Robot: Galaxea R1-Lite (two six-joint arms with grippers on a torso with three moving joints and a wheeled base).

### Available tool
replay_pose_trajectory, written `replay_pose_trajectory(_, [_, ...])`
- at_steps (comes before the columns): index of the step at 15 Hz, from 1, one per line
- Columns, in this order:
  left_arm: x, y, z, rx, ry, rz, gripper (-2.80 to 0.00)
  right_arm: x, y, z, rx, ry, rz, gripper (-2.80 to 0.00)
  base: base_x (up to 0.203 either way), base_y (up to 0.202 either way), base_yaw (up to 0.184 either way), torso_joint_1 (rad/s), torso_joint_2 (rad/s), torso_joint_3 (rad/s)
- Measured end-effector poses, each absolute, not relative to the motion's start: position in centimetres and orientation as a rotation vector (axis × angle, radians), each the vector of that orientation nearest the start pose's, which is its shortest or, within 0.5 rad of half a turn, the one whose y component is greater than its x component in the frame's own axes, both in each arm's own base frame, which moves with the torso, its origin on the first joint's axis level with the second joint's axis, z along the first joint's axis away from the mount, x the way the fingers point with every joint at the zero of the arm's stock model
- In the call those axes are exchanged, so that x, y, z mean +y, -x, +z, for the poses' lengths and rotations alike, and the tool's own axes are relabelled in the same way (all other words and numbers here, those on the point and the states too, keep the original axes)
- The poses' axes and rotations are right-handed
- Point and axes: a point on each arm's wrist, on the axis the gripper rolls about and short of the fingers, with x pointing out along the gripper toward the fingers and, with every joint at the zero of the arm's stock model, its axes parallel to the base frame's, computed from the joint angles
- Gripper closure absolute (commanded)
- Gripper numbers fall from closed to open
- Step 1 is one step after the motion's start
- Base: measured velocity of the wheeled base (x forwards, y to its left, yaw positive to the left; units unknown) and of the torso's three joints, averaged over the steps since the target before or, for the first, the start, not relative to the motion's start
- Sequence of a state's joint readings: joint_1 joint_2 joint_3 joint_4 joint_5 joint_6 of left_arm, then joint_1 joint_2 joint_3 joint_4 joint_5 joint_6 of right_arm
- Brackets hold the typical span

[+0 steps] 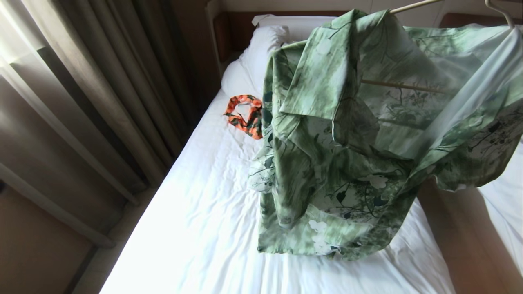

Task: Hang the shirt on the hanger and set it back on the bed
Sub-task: Take the clothes hanger out of the clothes

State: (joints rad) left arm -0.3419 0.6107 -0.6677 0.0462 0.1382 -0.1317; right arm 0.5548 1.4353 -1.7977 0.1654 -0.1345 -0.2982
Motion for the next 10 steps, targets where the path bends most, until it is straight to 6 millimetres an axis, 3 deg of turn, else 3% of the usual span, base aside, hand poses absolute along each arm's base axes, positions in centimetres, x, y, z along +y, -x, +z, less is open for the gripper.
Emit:
replay_pose_trajectory(6, [-2.4, -6.2, 25.9, 0.14, 0.105, -0.341, 0.0, 9.7, -18.1, 44.5, -0.224, 0.24, 0.381, 0.0, 0.0, 0.0, 0.0, 0.044, -0.11, -0.057])
replay_pose_trajectory(10, [-5.6, -10.3, 26.9, 0.211, 0.083, -0.486, 0.0, 9.9, -18.7, 44.3, -0.218, 0.243, 0.379, 0.0, 0.0, 0.0, 0.0, 0.0, 0.0, 0.0])
